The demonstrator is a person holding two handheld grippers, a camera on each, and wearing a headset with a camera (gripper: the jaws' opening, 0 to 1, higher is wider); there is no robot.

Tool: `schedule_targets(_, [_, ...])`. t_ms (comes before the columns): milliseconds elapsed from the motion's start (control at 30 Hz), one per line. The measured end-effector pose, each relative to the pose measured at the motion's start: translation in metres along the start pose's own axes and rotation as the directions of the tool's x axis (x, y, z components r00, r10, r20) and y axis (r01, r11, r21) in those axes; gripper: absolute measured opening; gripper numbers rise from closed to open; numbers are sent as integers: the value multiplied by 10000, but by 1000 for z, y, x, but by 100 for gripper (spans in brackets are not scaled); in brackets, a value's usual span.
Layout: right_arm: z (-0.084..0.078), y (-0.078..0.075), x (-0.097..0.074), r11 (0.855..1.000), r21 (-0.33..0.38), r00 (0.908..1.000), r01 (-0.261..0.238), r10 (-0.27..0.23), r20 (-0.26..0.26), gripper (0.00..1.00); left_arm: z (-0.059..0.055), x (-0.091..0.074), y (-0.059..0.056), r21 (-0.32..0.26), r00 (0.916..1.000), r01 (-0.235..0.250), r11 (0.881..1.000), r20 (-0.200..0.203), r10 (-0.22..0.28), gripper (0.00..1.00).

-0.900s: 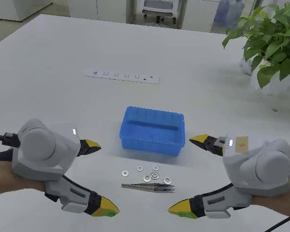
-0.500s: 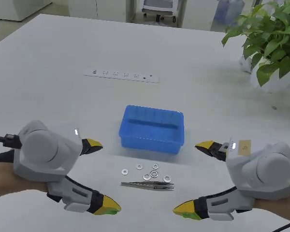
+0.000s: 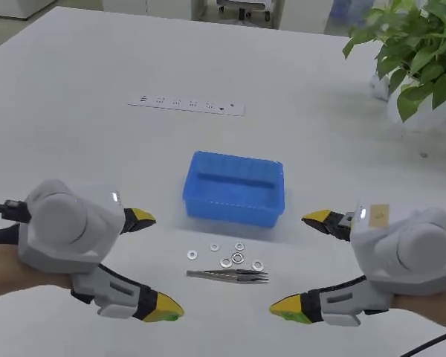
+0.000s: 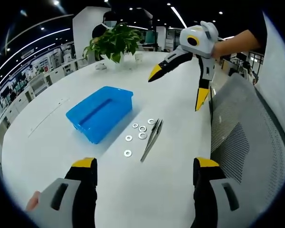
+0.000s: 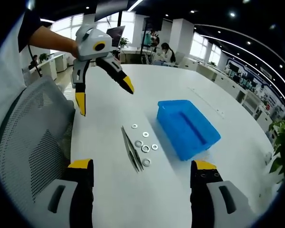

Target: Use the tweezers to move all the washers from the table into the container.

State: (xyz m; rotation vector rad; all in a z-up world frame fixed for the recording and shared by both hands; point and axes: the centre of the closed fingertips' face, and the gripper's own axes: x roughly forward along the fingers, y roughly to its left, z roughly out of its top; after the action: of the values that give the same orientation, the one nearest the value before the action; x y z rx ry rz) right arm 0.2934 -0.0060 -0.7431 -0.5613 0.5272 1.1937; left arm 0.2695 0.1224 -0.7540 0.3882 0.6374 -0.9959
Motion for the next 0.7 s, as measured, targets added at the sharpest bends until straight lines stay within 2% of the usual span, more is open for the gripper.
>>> schedule_targets(233, [-1,-2,5,10000,78,10000,-37,37,-17,82,-5,4,1,120,9999,111,9999,-114,-110,85])
schedule_targets(433, [-6,-8,5,9997,223,10000,39,-39,-33,78,0,5,8,76,10000,4,10000,6,-4,83])
schedule_targets(467, [-6,-9,5,9998,209,10000,66,-66,-3,76,3,4,10,97,9999,-106,9999,107,105,83])
schedule_targets(500, [-6,-10,5,9997,222,9999,100,-101,38,74,12,3,13,-133,9981,-292,9995,537,299,83])
schedule_targets(533, [-6,-10,5,9997,229,9999,105,-106,54,74,16,3,12,-383,9968,-236,9990,760,265,82])
schedule_targets(567, [-6,-10,6,9997,248,9999,78,-79,66,74,17,3,12,-444,9967,-183,9988,787,218,82])
schedule_targets(700, [-12,-8,11,9997,214,9998,-115,118,-133,73,11,9,13,-29,9991,-160,9999,383,161,82])
